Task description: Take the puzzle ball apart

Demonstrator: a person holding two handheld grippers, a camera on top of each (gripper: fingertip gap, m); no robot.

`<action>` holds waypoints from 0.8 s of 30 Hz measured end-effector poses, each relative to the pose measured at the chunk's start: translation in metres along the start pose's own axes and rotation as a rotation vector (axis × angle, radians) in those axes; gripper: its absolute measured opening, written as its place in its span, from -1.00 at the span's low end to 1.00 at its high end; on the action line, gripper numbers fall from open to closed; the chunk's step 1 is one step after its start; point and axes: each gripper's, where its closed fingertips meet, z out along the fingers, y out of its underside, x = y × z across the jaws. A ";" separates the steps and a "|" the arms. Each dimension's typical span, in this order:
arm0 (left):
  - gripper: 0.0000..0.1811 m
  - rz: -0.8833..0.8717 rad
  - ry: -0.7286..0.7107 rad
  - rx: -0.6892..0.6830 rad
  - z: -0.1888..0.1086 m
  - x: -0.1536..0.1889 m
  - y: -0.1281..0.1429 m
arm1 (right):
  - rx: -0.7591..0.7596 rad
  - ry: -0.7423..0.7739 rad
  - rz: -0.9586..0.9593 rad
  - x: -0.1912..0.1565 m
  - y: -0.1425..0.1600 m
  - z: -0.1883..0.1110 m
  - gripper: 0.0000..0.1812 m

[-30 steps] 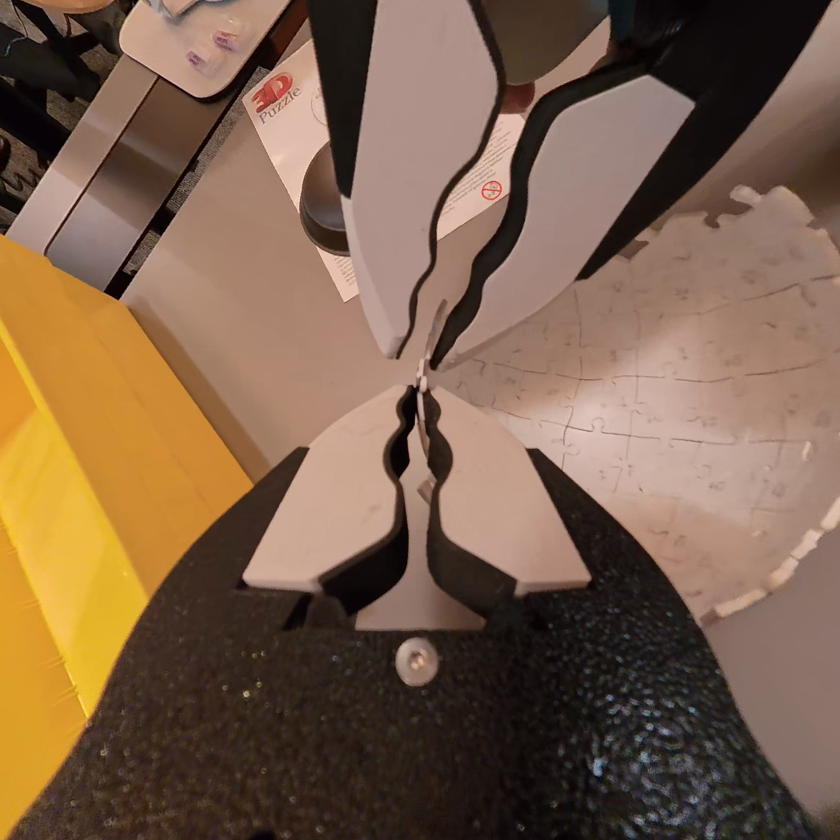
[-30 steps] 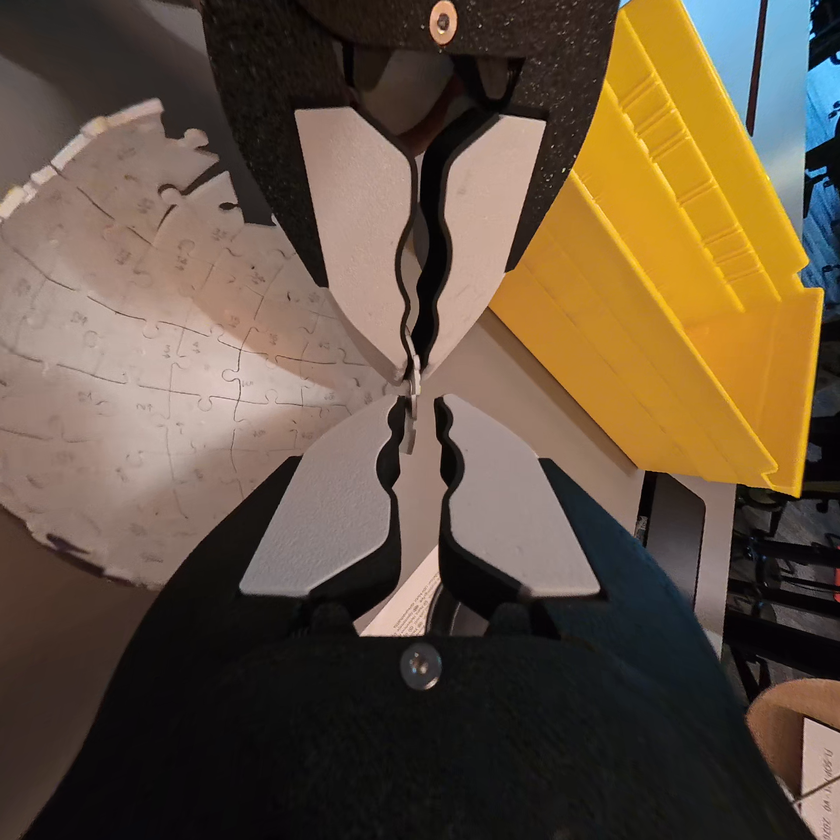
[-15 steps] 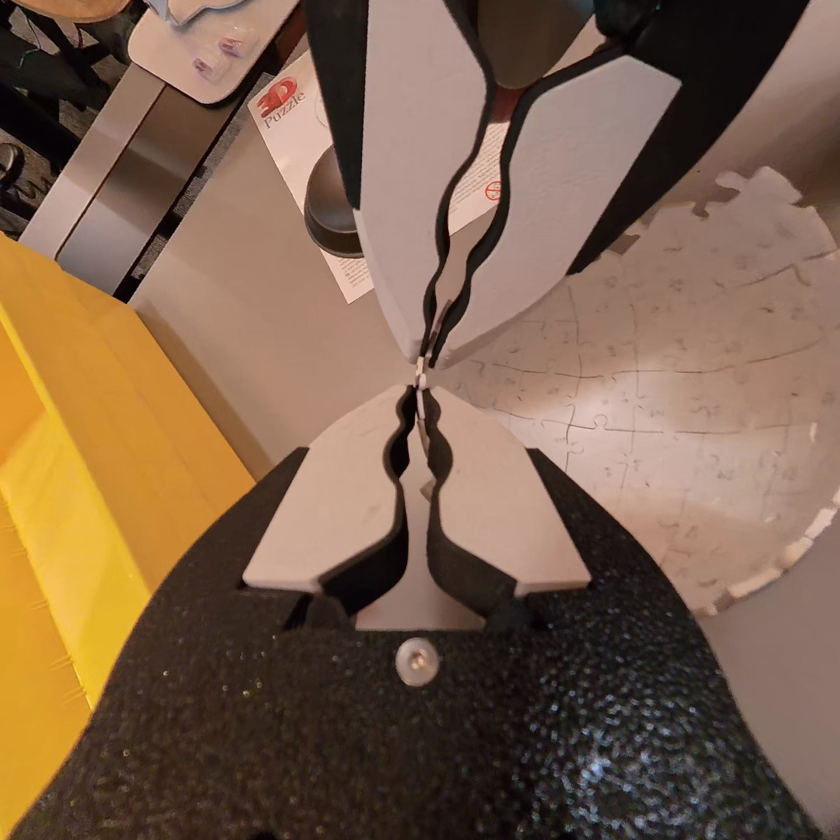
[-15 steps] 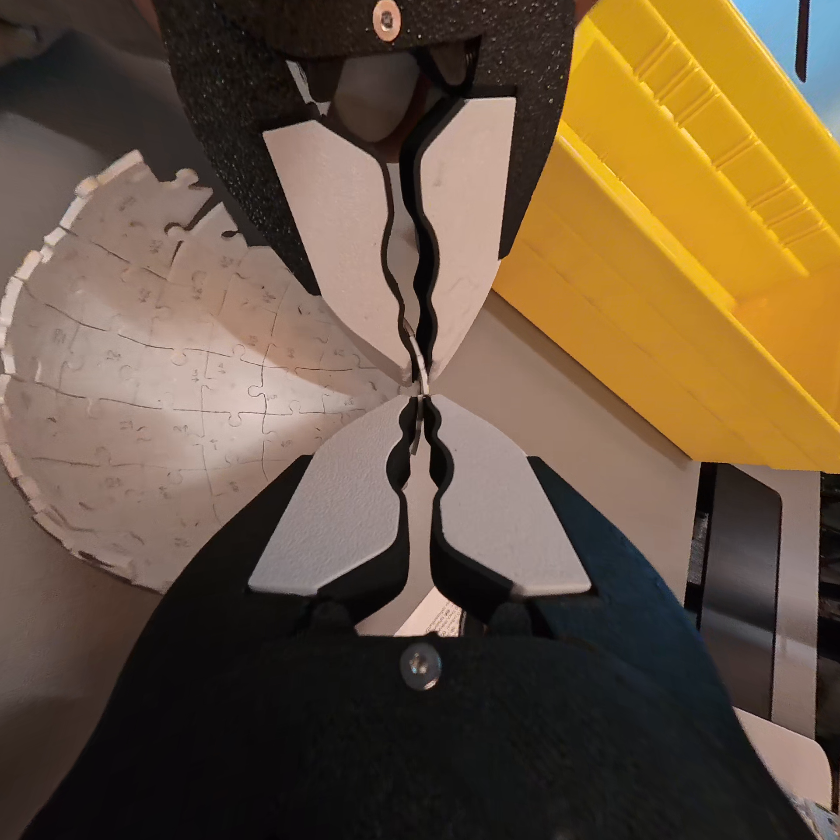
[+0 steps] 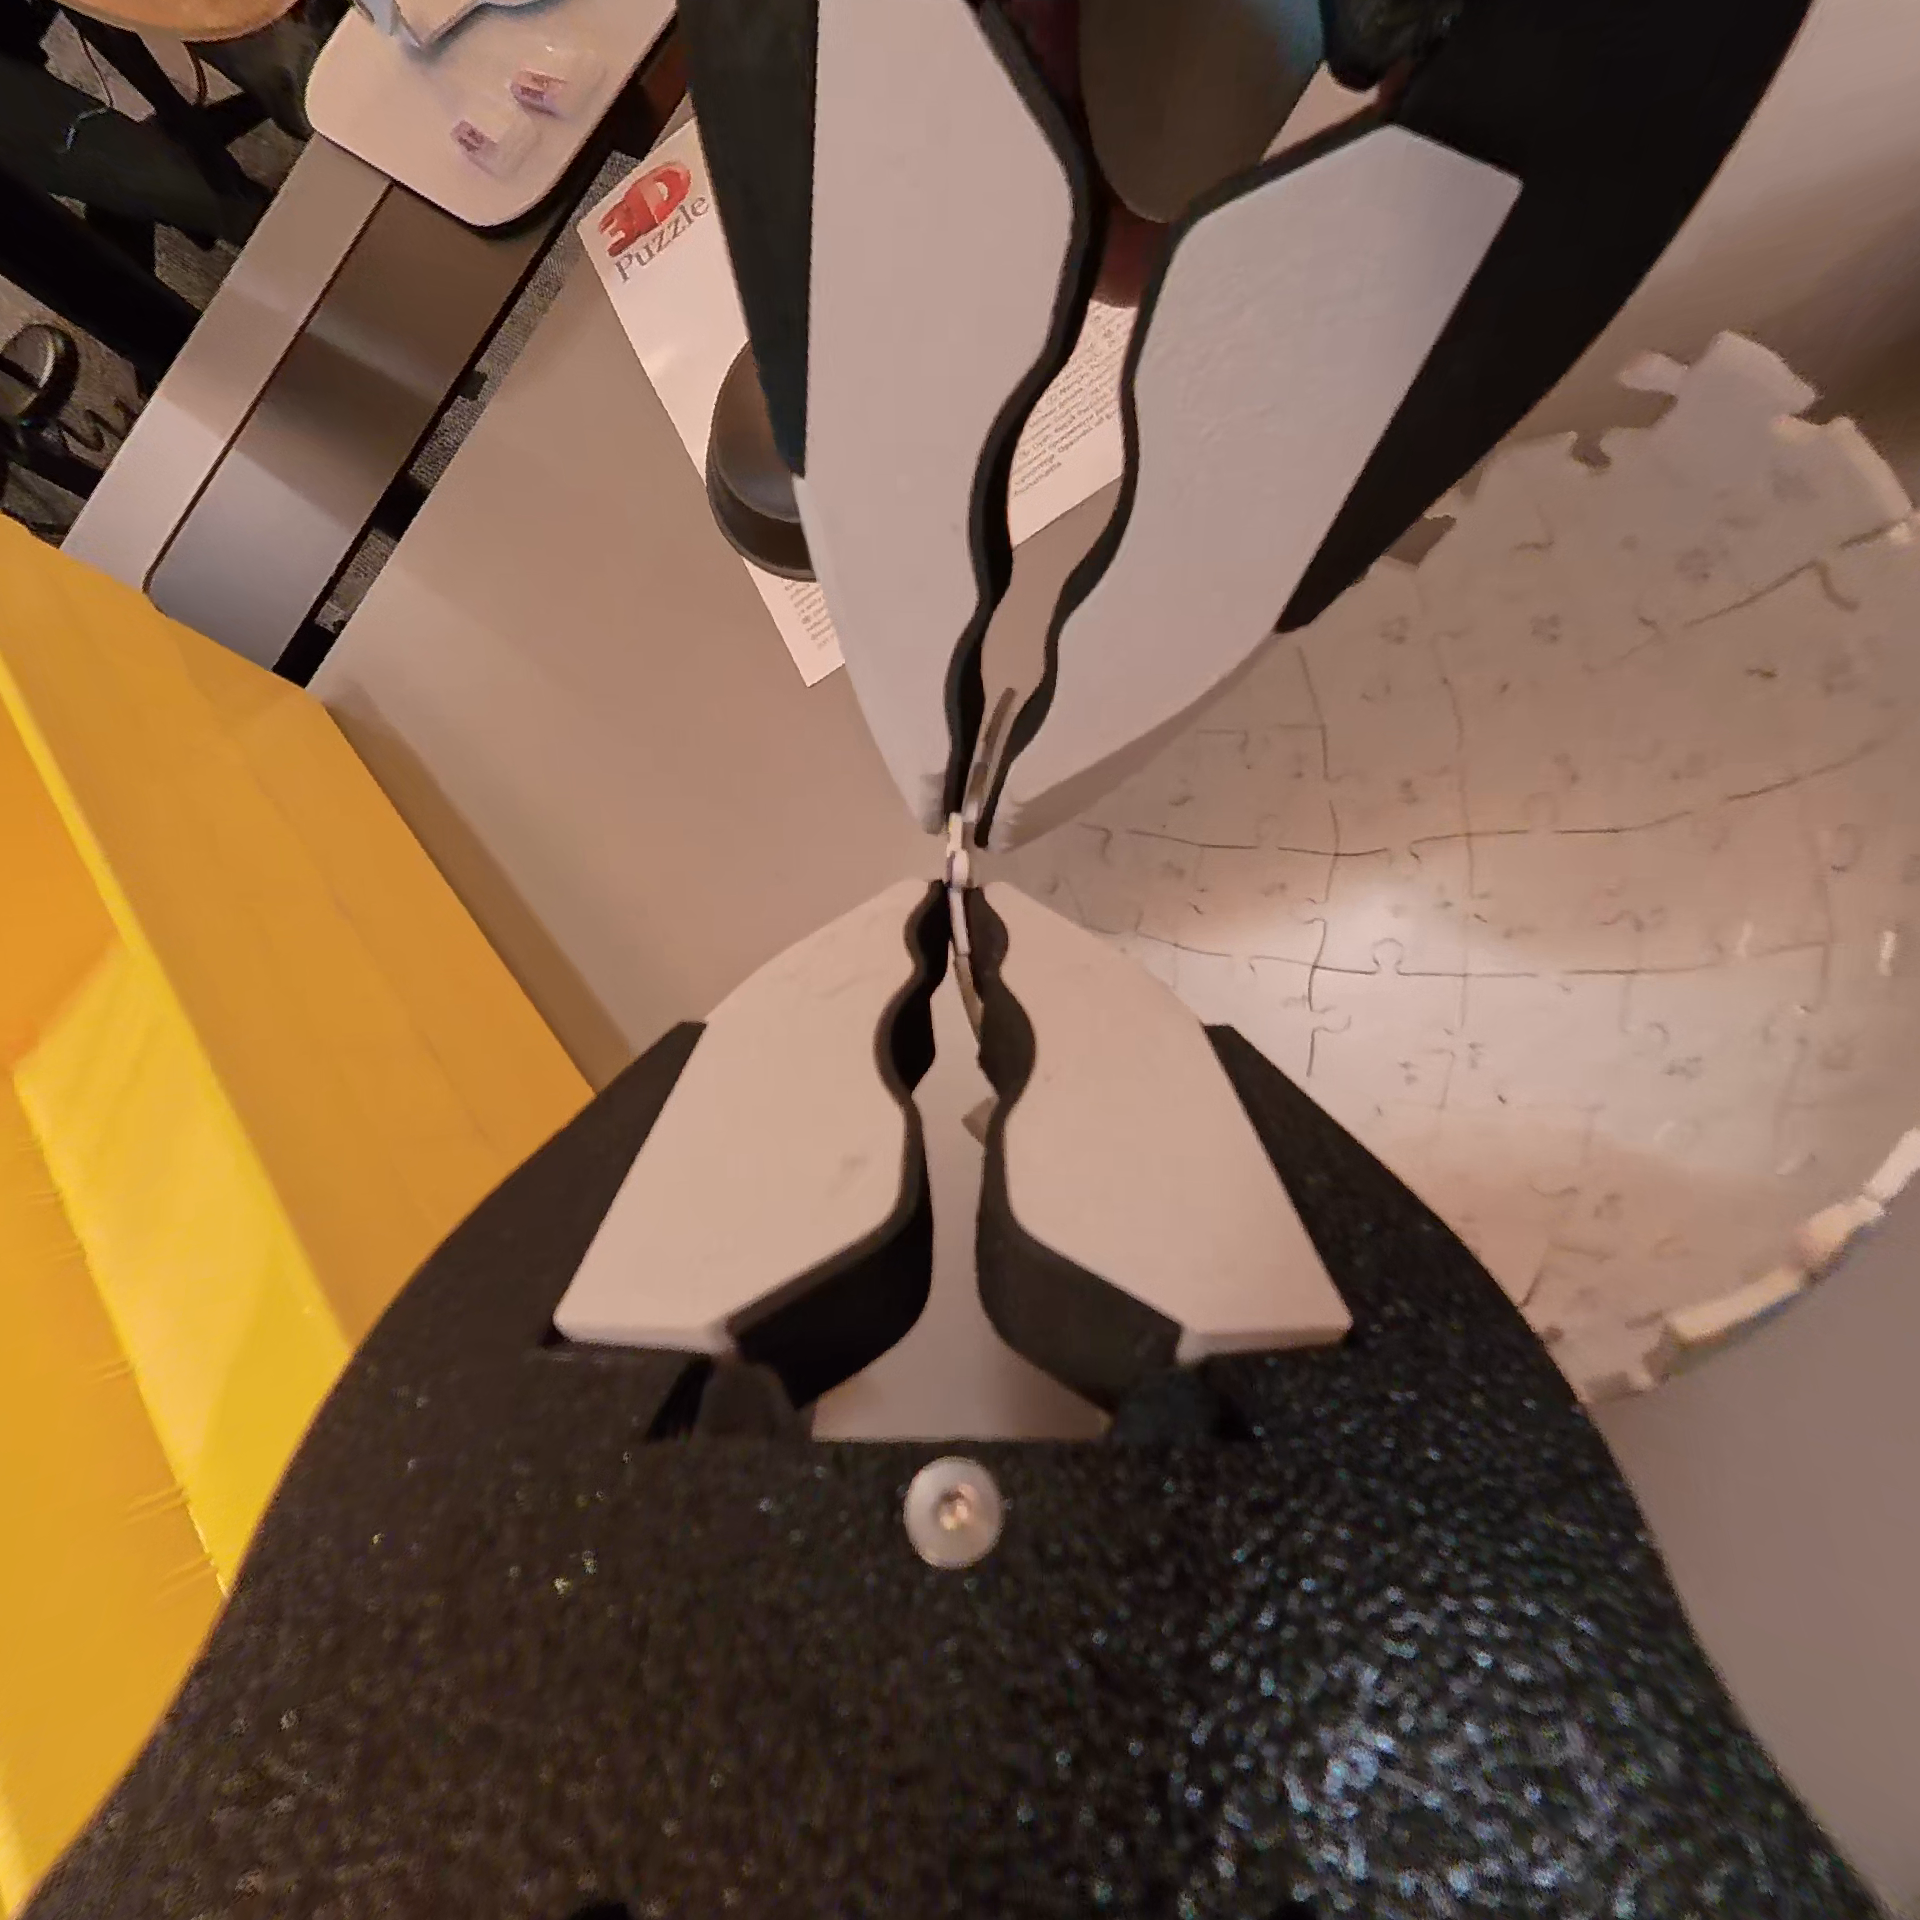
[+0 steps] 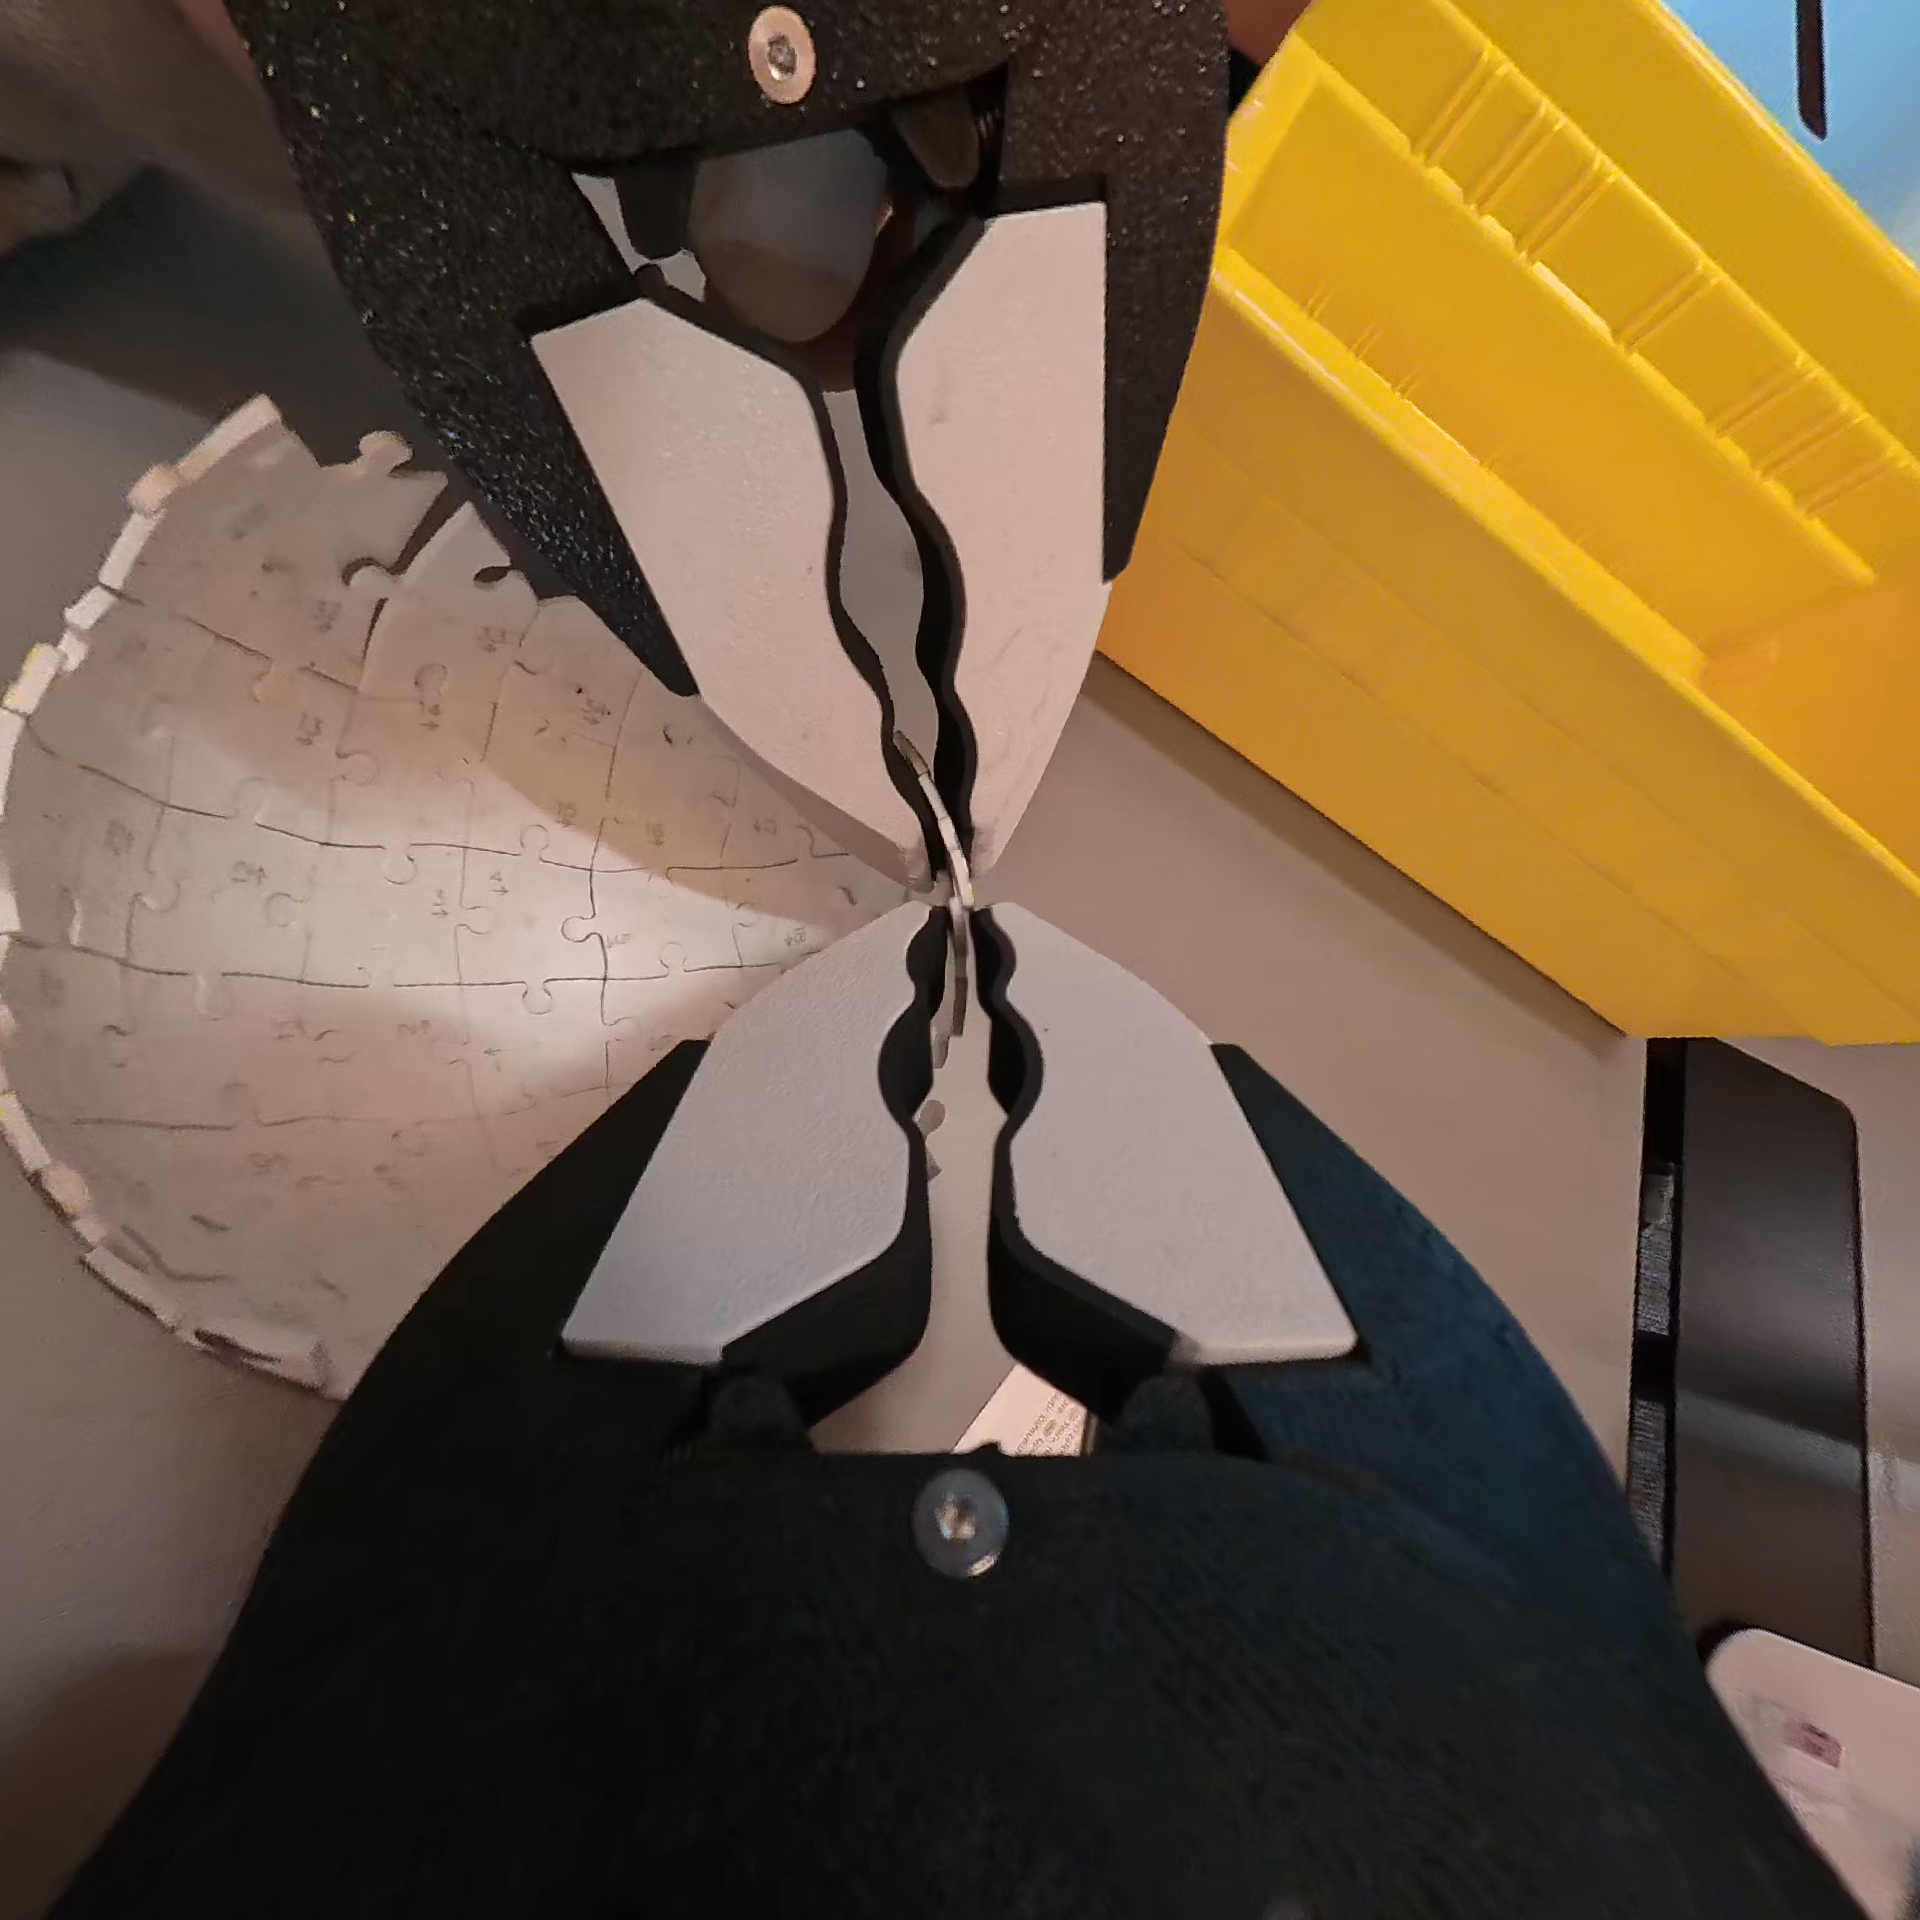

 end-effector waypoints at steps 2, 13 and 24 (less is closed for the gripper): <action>-0.98 0.002 0.001 0.001 0.000 0.000 0.000 | 0.001 0.017 -0.023 0.001 -0.001 0.000 -0.91; -0.98 0.003 -0.005 0.012 -0.001 -0.001 -0.001 | -0.008 0.012 -0.023 0.001 0.000 -0.002 -0.96; -0.98 0.005 -0.012 0.011 -0.001 -0.002 -0.001 | 0.000 0.038 -0.022 0.005 -0.001 0.001 -0.91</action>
